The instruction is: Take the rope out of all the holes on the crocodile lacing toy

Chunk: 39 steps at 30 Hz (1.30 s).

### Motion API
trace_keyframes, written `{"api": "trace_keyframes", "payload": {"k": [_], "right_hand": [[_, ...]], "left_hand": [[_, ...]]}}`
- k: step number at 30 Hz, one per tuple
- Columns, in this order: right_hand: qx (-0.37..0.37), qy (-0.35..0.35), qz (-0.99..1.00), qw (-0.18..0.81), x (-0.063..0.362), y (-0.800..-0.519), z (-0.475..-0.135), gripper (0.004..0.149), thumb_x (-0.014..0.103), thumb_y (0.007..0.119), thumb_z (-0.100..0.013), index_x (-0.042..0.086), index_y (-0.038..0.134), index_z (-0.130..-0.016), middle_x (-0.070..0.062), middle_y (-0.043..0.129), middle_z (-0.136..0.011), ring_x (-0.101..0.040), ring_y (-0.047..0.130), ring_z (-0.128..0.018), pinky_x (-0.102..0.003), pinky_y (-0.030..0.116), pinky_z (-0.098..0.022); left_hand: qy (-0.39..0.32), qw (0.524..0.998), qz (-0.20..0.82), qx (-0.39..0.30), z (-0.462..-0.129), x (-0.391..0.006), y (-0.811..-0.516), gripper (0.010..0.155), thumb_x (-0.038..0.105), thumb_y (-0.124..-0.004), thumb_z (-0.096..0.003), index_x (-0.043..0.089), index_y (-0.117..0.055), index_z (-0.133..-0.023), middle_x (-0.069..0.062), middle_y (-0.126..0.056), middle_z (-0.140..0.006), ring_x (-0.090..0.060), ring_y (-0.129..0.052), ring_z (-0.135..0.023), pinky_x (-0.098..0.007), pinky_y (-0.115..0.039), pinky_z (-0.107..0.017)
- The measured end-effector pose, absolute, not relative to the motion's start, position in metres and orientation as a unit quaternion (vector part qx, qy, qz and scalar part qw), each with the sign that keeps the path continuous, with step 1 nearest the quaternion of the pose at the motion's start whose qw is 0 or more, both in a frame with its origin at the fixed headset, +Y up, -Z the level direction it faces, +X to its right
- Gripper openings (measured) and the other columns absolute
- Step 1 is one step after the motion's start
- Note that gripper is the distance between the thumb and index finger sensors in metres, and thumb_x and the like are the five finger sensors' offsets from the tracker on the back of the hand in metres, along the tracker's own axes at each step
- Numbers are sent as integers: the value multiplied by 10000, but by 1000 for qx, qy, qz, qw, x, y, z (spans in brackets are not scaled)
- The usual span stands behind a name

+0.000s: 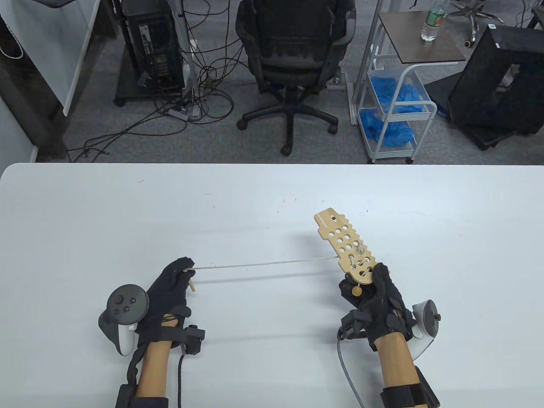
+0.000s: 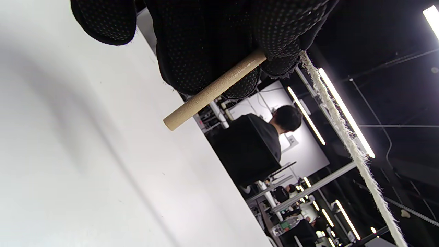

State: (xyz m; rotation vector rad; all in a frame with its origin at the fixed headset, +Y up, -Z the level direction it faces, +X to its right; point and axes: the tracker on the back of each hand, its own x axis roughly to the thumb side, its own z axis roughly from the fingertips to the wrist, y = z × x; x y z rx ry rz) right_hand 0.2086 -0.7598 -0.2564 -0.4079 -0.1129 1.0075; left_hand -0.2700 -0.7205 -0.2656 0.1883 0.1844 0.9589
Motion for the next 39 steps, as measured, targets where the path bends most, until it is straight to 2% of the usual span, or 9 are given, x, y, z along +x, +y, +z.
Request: {"api": "trace_keyframes", "payload": {"k": [1,2,23,24,25,34,36,37,39], "right_hand": [[-195,-54,478,855,209,-760,-256,523,426,728,-485,1,787,-785,-238,948,-620,-421,978,-488,-638,712,-480],[-195,-54,477,855,209,-760,-256,523,426,728,-485,1,787,-785,-238,948,-621,-421,978,-488,-639,711,-480],[-202,-53,467,859,211,-759,-256,524,427,725,-488,2,784,-788,-237,946,-624,-420,977,-493,-638,710,-483],[-203,-53,467,859,211,-759,-255,524,427,725,-487,1,784,-788,-237,946,-624,-420,977,-492,-638,710,-483],[-204,-53,466,859,211,-759,-256,524,427,725,-487,1,784,-787,-238,947,-623,-420,977,-492,-638,710,-482],[-205,-54,465,860,211,-759,-255,523,428,723,-488,5,782,-789,-236,945,-627,-419,976,-495,-637,710,-485],[-211,-58,461,860,213,-759,-255,523,427,724,-488,3,782,-789,-237,944,-626,-422,975,-494,-638,709,-484],[-212,-59,461,860,214,-760,-255,523,428,722,-488,5,780,-791,-235,943,-629,-419,975,-497,-637,709,-486],[-217,-60,461,859,216,-761,-255,524,429,721,-490,6,777,-793,-234,942,-632,-417,973,-502,-637,708,-488]], "left_hand": [[89,879,460,90,-266,-270,-721,472,296,-803,-504,389,-798,-966,6,-954,-907,-224,-945,-758,-621,-691,-668],[90,878,461,92,-266,-271,-721,458,364,-772,-509,390,-799,-965,7,-954,-907,-226,-946,-757,-620,-691,-667],[102,876,462,96,-265,-275,-723,458,366,-771,-509,390,-798,-966,9,-953,-907,-225,-946,-758,-619,-692,-667],[103,875,463,96,-265,-275,-723,471,298,-802,-505,391,-796,-967,10,-953,-908,-224,-945,-759,-619,-692,-667],[103,875,463,96,-265,-276,-723,459,366,-771,-509,391,-796,-967,8,-953,-908,-224,-946,-758,-620,-692,-667],[110,873,464,97,-265,-277,-723,460,367,-766,-511,393,-791,-970,12,-952,-910,-221,-945,-761,-618,-692,-669],[116,872,465,98,-265,-279,-723,472,297,-798,-508,392,-790,-970,12,-951,-910,-220,-944,-761,-616,-693,-668],[120,870,467,100,-265,-281,-724,460,367,-765,-512,392,-790,-971,11,-951,-910,-222,-945,-760,-617,-692,-668],[123,869,470,99,-264,-282,-724,460,367,-766,-511,391,-791,-970,11,-951,-909,-221,-945,-760,-618,-692,-667]]}}
